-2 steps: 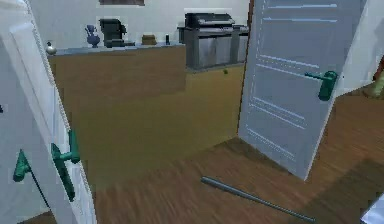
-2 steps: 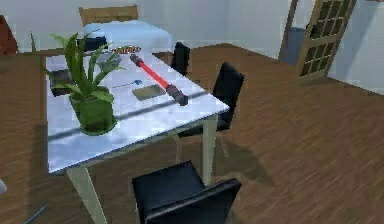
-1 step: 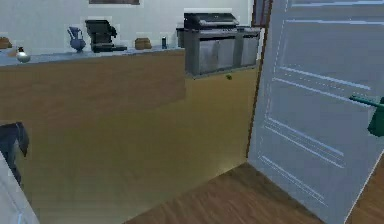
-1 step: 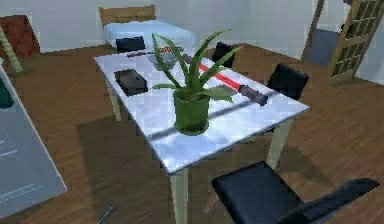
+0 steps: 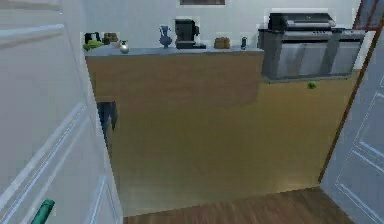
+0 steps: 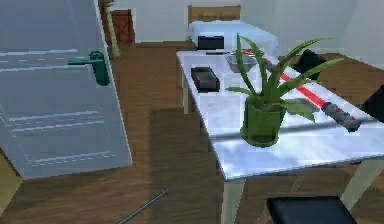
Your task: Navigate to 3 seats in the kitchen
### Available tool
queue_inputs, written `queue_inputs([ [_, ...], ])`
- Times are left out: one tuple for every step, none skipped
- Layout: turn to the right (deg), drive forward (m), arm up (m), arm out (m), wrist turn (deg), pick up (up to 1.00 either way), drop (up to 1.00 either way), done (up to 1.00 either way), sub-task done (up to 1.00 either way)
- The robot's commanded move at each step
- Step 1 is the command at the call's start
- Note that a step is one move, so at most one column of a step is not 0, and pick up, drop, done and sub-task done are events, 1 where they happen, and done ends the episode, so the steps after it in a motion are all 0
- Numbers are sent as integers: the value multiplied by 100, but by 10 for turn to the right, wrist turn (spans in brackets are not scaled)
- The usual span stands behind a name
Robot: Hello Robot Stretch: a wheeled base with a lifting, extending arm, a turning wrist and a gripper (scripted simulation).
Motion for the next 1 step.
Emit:
queue_inputs([
  [0, 90, 0, 0, 0, 0, 0, 0, 0],
])
